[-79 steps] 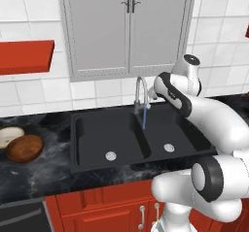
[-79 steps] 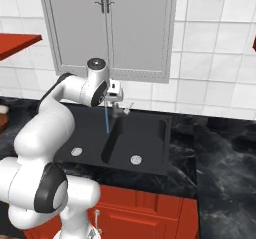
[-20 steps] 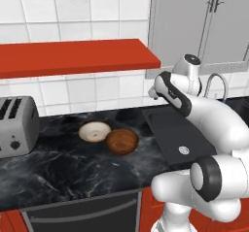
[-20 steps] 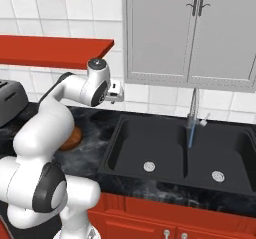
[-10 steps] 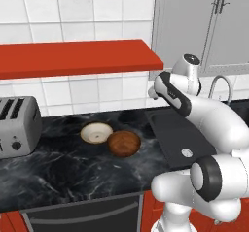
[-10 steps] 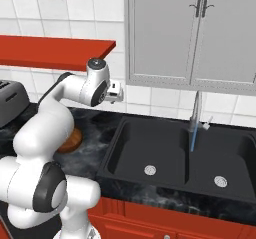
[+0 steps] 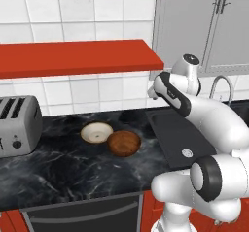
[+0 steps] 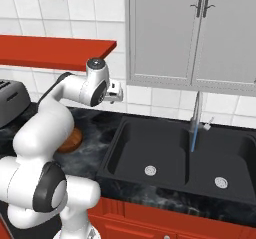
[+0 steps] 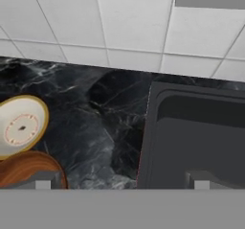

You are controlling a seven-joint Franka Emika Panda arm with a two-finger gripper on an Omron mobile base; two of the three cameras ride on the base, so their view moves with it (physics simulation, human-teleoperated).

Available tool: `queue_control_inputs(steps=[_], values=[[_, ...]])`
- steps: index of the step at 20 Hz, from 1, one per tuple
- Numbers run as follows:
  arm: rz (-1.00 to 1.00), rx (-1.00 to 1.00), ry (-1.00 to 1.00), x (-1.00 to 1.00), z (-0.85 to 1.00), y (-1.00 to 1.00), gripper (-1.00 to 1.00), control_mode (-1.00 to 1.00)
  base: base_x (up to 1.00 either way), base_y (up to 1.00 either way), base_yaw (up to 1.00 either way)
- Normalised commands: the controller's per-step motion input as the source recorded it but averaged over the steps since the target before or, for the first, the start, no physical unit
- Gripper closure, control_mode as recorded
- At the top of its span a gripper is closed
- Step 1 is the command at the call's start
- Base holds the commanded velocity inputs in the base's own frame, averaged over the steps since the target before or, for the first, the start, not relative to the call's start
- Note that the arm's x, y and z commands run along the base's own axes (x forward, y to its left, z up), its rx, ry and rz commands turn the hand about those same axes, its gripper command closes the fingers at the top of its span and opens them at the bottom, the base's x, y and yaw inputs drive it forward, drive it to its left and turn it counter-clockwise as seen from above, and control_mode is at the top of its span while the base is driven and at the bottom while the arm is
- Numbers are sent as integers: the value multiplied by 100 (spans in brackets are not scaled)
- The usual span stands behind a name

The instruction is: Rinse each bowl for a few seconds and place them down in the sink or on the counter.

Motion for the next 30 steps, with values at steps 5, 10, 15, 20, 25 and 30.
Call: queue_control_inputs(steps=[5,10,15,20,25,30], values=[[-2,0,0,2,0,-6,-100,-100,15,-24,-5],[-10,0,-1,8,0,-36,-100,-100,0,0,0],[-8,4,2,-1,0,-22,-100,-100,0,0,0],[-6,9,12,-12,0,0,-100,-100,0,0,0],[-5,11,14,-21,-6,2,-100,-100,0,0,0],[-5,6,13,-22,-14,3,-100,-100,0,0,0]])
